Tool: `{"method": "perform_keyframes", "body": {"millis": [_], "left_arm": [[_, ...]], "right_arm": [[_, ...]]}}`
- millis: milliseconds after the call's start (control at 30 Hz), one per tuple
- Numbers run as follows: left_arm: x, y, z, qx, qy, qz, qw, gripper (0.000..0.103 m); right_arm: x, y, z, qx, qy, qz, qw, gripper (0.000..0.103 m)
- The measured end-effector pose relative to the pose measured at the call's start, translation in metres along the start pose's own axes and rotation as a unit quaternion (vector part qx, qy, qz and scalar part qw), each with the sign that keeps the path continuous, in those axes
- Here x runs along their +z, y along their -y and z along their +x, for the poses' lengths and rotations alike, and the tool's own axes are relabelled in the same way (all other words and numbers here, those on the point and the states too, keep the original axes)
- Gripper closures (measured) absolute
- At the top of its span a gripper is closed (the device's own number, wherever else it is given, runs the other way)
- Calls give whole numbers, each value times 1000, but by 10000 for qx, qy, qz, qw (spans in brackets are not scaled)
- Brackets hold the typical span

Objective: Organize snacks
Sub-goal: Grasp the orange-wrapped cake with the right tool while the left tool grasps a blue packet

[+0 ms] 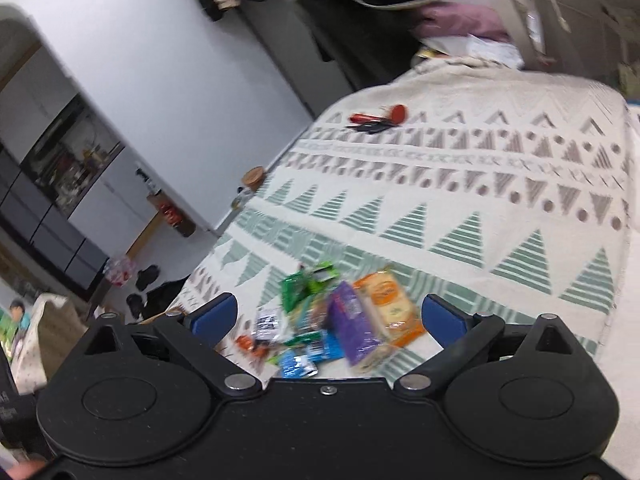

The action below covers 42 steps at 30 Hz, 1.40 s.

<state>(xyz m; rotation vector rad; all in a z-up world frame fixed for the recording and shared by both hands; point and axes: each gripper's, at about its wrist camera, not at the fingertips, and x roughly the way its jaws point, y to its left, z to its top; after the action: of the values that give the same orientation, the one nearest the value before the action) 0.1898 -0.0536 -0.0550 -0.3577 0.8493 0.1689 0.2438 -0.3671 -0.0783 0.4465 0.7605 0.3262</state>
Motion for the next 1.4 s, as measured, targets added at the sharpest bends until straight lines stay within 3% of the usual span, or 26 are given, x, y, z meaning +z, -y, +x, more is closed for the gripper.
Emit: {"method": "perform_keyframes", "body": {"millis": [267,433,667,1100,1400], "left_arm": [[-9,25,30,130,-61,238,9996,1],[-16,27,57,-77,-212,23,9997,3],[-25,32,98,-251,-520,-160,9982,35],[-37,31,158,-386,-884,-478,9942,40],[-37,25,166,-498,-893,-707,9922,65]], "right_arm": [[0,24,19,0,-102,241,9997,6],[2,31,43,13,-408,252,9988,25],[-2,32,73,-24,-743,113,9972,33],[0,39,119,-330,-1186,144,9923,35],[-3,32,153,-786,-1399,-192,9869,35]]}}
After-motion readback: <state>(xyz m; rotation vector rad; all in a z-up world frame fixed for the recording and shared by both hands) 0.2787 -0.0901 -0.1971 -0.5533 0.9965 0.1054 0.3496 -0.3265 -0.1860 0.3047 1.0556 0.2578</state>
